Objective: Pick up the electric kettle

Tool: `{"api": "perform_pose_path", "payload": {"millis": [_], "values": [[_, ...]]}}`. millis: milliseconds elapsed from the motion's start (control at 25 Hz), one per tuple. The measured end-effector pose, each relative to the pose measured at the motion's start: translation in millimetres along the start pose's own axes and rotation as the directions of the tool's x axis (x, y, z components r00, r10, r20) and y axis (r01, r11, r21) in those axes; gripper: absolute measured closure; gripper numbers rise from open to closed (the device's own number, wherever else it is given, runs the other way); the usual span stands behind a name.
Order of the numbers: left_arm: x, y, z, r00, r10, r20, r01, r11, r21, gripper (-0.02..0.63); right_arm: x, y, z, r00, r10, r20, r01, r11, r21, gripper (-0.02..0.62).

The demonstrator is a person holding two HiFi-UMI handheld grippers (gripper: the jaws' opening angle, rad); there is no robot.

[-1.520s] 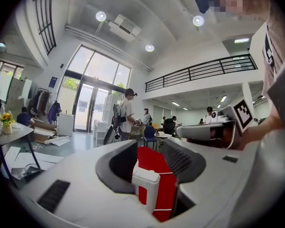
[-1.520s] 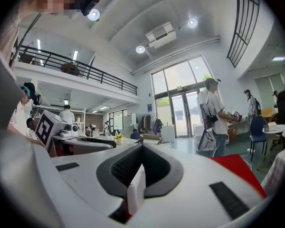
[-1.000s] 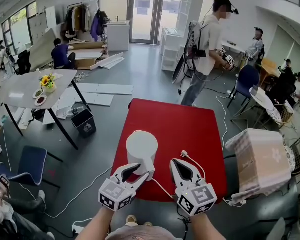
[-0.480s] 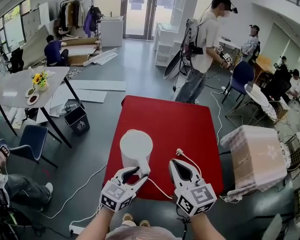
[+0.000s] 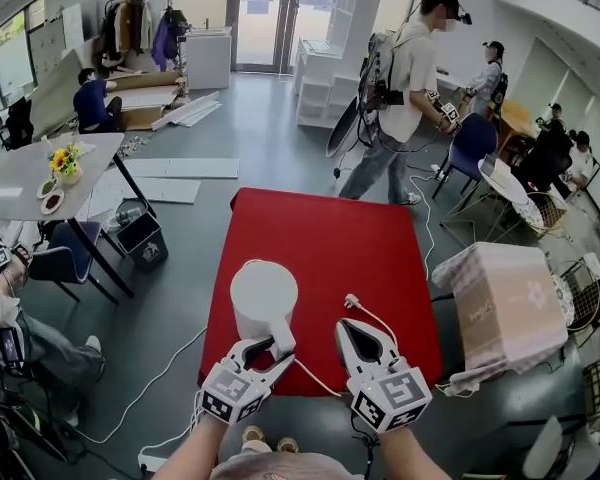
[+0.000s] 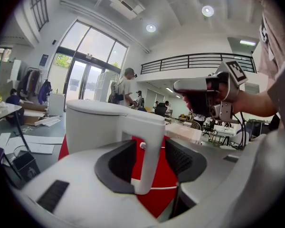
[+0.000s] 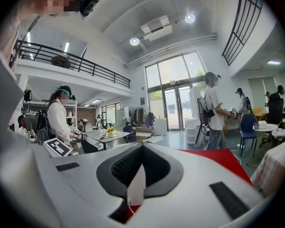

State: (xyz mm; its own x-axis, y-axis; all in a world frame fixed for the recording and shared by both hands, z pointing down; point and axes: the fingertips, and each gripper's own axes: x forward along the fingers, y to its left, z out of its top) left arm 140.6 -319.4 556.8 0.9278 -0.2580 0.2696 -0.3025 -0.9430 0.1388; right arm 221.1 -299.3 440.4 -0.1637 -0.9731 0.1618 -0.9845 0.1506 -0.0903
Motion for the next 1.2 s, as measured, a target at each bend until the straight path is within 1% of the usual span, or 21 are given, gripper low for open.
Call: {"api": "perform_pose_path", "payload": {"millis": [240,360,400,600,640,760,920,1080,1200], "values": [[21,-11,-3,0.998,-0.062,0.01,0.062,0.998,0.009,0.403,-10,-8,-2,0.999,-0.049,-0.005,0.049,0.999,-0.003,0.589],[32,-12,-3,0.997,-0.078,0.025,0.077,0.997,0.029,0.405,-17,-17,-4,0.997,-0.082,-0.011,0.082,0.997,-0.005,0.589],[36,-11,-3,0.996,-0.08,0.032,0.079,0.996,0.035,0.417,-20,-22,-5,0.996,-0.091,-0.013,0.091,0.996,-0.005,0.589],[44,-9,1,0.996,-0.072,0.057,0.069,0.996,0.052,0.517,-33,-37,-8,0.99,-0.138,-0.02,0.138,0.99,-0.003,0.589],[44,-9,1,0.996,-0.075,0.054,0.072,0.996,0.056,0.514,-34,-37,-8,0.989,-0.143,-0.022,0.143,0.99,-0.003,0.589],[44,-10,1,0.994,-0.095,0.051,0.091,0.994,0.064,0.517,-34,-37,-10,0.989,-0.146,-0.028,0.146,0.989,-0.001,0.589],[44,-12,4,0.992,-0.1,0.072,0.095,0.992,0.079,0.512,-35,-34,-13,0.99,-0.139,-0.038,0.139,0.99,-0.002,0.589],[43,-11,3,0.992,-0.109,0.069,0.102,0.989,0.104,0.512,-32,-29,-19,0.991,-0.125,-0.048,0.125,0.992,-0.001,0.589],[41,-8,6,0.989,-0.121,0.081,0.112,0.988,0.111,0.512,-27,-22,-24,0.992,-0.106,-0.065,0.105,0.994,-0.006,0.589]]}}
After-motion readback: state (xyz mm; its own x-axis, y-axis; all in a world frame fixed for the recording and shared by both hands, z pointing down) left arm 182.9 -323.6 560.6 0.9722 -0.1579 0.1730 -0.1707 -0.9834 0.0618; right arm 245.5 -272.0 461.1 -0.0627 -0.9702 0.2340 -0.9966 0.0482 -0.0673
